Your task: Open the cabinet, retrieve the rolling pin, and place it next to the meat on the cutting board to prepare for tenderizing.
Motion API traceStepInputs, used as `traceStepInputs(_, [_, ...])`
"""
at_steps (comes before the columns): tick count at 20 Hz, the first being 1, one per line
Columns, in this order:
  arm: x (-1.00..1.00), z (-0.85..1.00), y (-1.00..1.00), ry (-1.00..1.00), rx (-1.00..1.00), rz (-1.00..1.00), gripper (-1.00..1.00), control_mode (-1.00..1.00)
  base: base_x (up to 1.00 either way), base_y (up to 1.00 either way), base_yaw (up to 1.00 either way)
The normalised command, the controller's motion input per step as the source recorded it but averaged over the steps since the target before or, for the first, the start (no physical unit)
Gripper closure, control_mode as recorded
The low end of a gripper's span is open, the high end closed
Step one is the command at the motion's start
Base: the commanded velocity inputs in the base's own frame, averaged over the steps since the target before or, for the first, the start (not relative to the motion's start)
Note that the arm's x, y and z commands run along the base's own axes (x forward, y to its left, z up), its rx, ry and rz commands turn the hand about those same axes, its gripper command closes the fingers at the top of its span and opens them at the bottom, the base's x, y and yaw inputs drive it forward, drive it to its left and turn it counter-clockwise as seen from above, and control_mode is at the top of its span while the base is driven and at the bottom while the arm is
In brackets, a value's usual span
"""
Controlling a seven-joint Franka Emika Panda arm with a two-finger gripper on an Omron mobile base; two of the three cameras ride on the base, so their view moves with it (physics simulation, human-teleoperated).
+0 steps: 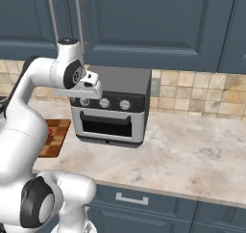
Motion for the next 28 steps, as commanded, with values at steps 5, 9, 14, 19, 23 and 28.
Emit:
traceStepInputs(5, [-0.13, 0.0, 0.0, -0.04, 0.0, 0.0, -1.0, -1.0, 0.0, 0.0, 0.0])
traceStepInputs(9, [-0.27, 0.0, 0.01, -0.03, 0.0, 0.0, -1.0, -1.0, 0.0, 0.0, 0.0])
traceStepInputs(14, [-0.33, 0.1, 0.0, -0.19, 0.02, -0.01, -1.0, -1.0, 0.0, 0.0, 0.0])
traceStepInputs(19, [-0.38, 0.44, 0.0, -0.26, 0.08, -0.03, -1.0, -1.0, 0.0, 0.0, 0.0])
traceStepInputs(23, [-0.32, 0.49, 0.06, -0.32, 0.05, -0.03, -1.0, -1.0, 0.0, 0.0, 0.0])
traceStepInputs(28, [-0.17, 0.6, 0.08, -0.31, 0.04, -0.05, -1.0, -1.0, 0.0, 0.0, 0.0])
